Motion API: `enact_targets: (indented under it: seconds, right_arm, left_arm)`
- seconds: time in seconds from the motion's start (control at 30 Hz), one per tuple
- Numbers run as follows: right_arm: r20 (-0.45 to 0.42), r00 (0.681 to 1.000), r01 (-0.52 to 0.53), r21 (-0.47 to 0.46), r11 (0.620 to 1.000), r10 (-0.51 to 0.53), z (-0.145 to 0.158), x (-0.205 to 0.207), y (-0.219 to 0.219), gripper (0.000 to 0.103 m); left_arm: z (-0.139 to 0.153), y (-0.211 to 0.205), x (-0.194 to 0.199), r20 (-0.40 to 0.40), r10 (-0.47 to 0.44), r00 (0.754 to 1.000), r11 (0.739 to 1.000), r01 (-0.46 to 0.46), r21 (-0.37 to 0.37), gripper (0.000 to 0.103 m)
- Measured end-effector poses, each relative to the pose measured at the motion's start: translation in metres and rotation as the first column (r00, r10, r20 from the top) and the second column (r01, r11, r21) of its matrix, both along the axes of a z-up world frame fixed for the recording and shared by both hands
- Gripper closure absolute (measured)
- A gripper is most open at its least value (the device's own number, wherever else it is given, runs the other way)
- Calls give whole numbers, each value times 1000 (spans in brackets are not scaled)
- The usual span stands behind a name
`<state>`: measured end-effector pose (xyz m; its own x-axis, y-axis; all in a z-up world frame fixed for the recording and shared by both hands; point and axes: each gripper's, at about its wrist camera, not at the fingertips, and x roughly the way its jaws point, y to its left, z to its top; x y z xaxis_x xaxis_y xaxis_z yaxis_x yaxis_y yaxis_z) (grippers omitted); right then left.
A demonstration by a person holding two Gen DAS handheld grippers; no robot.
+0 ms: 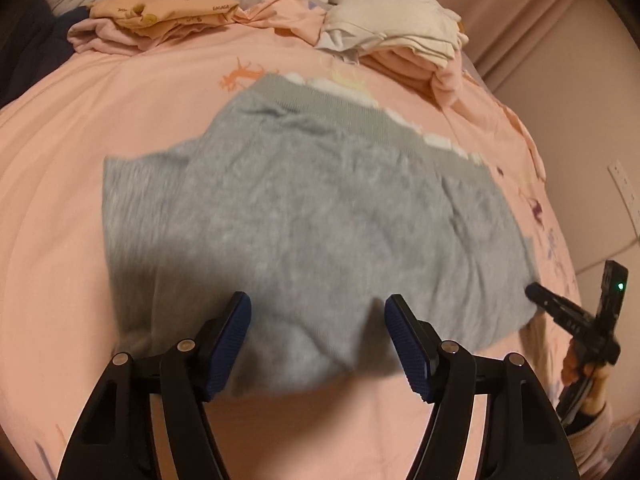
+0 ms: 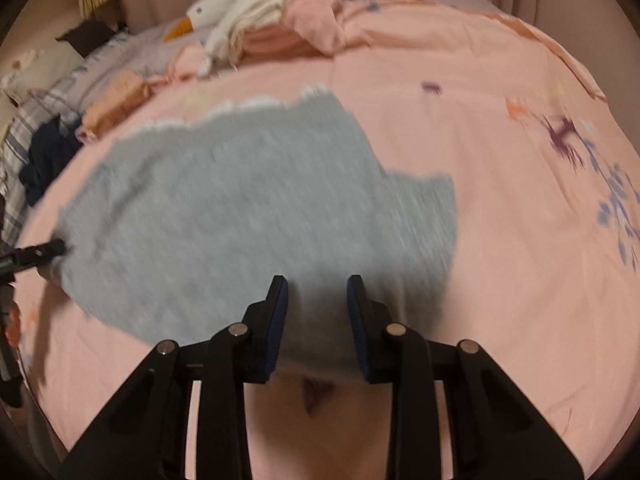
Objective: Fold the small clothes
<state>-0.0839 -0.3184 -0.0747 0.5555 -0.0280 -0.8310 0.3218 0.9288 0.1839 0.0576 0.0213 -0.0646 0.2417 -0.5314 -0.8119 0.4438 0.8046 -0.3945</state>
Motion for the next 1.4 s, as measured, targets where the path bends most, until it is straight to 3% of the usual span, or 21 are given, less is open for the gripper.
enact_targets:
  seconds: [0.1,0.2,0.37,0.47,0.57,0.77,0.9,1.07,1.13,1.2,1.33,1.4]
  right_arm:
    - [9,1000,19,24,1000,-19,-6,-16,-3,76]
    - [7,1000,12,-17,1000,-12,-11,-21,4,76]
    - [35,999,-14,-69,998,17,11,-23,21,70]
    - [94,994,-52,-22,998,54,25,-26,32,62]
    - [137,987,-86,47,995,79,31,-20,41,62]
    - [186,975,-153,158,976,123,34,17,66,61]
    - [190,968,-194,166,967,161,34,58,80,61]
    - [167,969,-213,178,961,184,30,123,93,68]
    - [140,974,-202,161,966,180,27,151,98,72]
    - [103,981,-180,143,973,166,22,171,99,78]
    - [-7,985,-172,113,979,174,3,200,105,86]
    - [-13,983,-182,93,979,184,4,203,105,87]
  left_arm:
    - [-1,10,-8,-4,13,1000,999,-13,-41,33]
    - [5,25,-15,-23,51,998,995,-53,-87,33]
    - [20,56,-29,-5,104,995,987,-104,-123,33]
    - [22,70,-26,6,149,989,983,-148,-105,33]
    - [12,83,-12,-59,207,977,966,-213,-149,31]
    - [-21,86,22,-216,231,949,925,-283,-254,29]
    - [-22,76,41,-234,193,953,910,-262,-321,24]
    - [-22,58,62,-231,167,958,911,-240,-334,24]
    - [-23,49,68,-227,165,960,920,-233,-315,37]
    - [-27,48,70,-235,177,956,930,-241,-279,76]
    - [-31,50,72,-234,193,953,934,-252,-253,79]
    - [-29,50,71,-225,198,954,937,-251,-241,79]
